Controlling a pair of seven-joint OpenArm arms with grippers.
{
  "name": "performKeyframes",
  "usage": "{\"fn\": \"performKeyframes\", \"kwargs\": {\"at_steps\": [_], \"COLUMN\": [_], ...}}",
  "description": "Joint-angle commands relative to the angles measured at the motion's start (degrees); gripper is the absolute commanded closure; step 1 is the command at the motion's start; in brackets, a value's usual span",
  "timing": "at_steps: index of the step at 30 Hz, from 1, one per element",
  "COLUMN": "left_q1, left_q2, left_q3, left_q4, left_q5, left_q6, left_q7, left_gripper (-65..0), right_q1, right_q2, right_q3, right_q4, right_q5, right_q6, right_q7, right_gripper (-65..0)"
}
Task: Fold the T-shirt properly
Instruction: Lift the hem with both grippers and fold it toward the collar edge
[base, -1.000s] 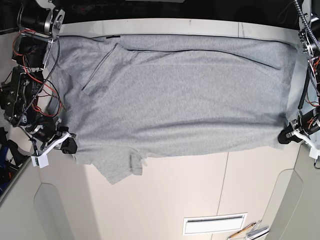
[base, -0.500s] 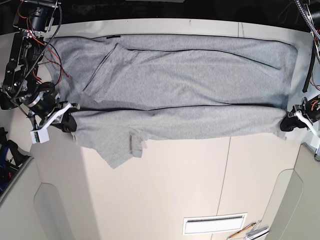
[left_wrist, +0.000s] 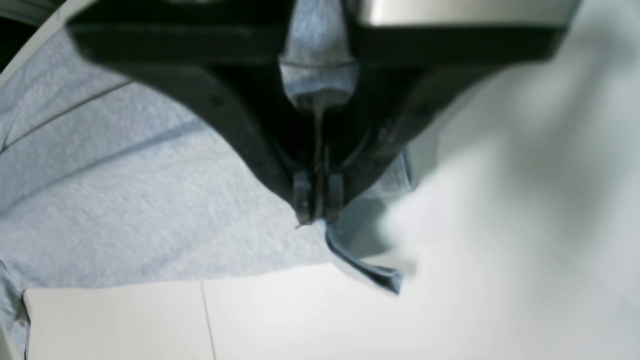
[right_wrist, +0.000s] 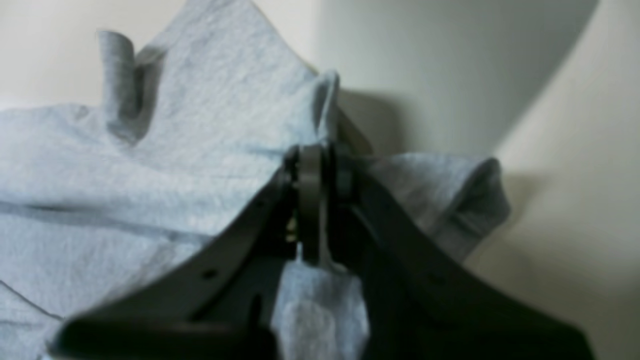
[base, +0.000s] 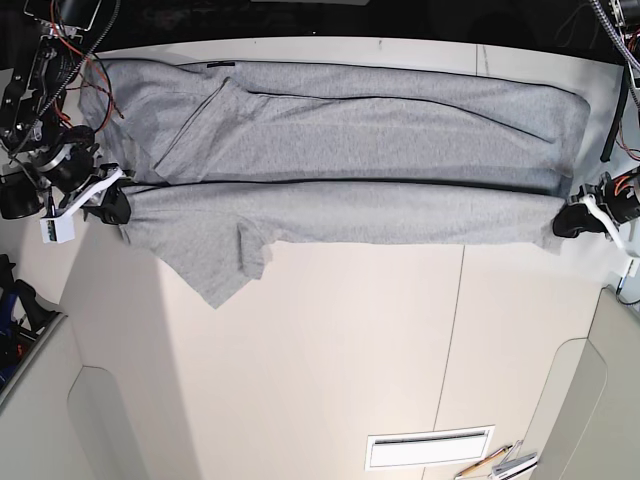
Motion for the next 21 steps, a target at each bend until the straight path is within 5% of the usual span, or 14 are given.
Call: {"fn": "performKeyframes", "kwargs": {"at_steps": [1,3,8,21], "left_q1": [-0.3,0.2,0.3,0.3], "left_q2": [-1.6,-1.5,-1.3,-0.9], "left_q3": [-0.5,-0.5,-0.5,-0.5], "left_q4": [0.9,0.9,0.9,1.0], "left_q5": [-1.0,-1.0,-1.1,-1.0], "left_q6": [-0.5,-0.5,-0.5,-0.5], "left_q7": [-0.7,-0.7,-0.8,-0.7], "left_gripper": [0.0,0.0,0.0,0.0], "right_q1": [0.6,0.6,0.6,4.8], "right_q2": [0.7,0.7,0.7,0.6], "right_q3": [0.3,0.3,0.3,0.4], "right_q4": [1.0,1.0,1.0,1.0], "right_q5": [1.1,1.1,1.0,-1.1], "right_q6": [0.2,0.2,0.2,-0.3], "right_q7": [1.5,1.5,2.3,9.9], "right_gripper": [0.0,-1.7,-28.3,-29.5]}}
